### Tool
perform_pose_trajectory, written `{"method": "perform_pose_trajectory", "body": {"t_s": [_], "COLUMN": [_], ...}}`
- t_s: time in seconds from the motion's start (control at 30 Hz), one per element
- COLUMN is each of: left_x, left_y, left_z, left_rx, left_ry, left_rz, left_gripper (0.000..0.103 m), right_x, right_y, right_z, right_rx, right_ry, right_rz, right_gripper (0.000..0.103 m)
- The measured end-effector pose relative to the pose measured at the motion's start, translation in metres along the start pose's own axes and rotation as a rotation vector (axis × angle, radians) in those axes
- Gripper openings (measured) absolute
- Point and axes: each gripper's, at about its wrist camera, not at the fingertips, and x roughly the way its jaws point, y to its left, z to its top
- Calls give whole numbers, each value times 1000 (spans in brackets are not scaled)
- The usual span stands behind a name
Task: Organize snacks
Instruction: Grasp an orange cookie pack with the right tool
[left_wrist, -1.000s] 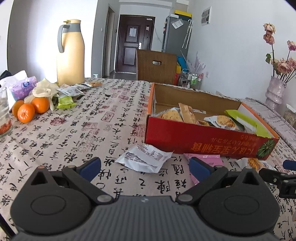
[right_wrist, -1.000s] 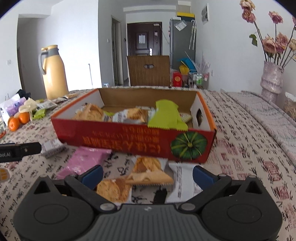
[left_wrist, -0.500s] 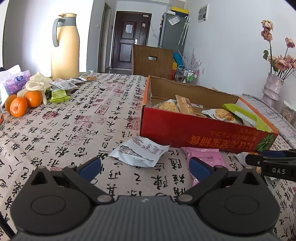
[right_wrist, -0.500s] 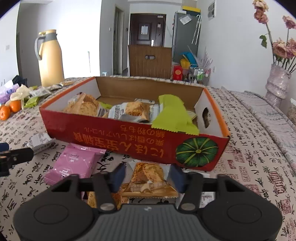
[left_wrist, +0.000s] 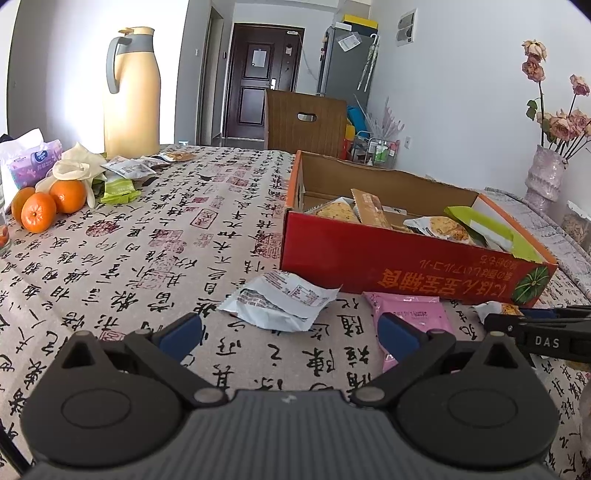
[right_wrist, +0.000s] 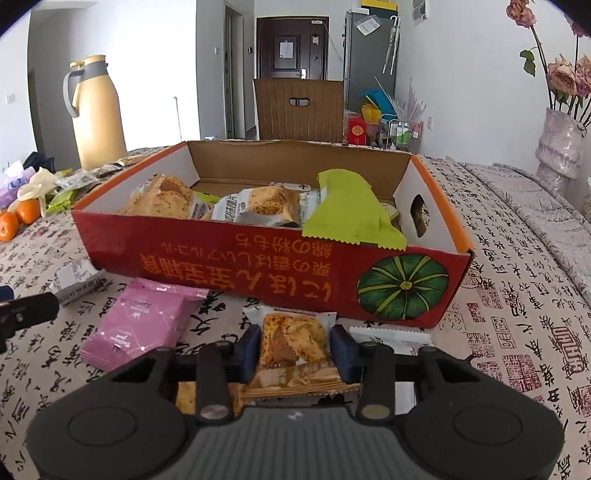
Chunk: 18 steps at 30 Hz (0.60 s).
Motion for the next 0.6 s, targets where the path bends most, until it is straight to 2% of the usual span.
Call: {"method": "perform_pose_trajectory", "body": {"t_s": [0.3,0.5,0.6], "left_x": [-5,-7,5], "left_y": [-2,-4,-3], "left_z": [5,24,32], "left_rx": [22,122,159], "left_ry": [17,0,37], "left_rz": [-12,51,62], "left_gripper": [103,103,103], "right_x": [-33,-46,-50], "right_y": [-4,-12,-17], "right_z": [-2,-6,-9], "right_rx": [15,26,37], "right_ry": [-100,-130,-141], "right_rz": [14,16,13], "right_gripper": [40,40,40]}}
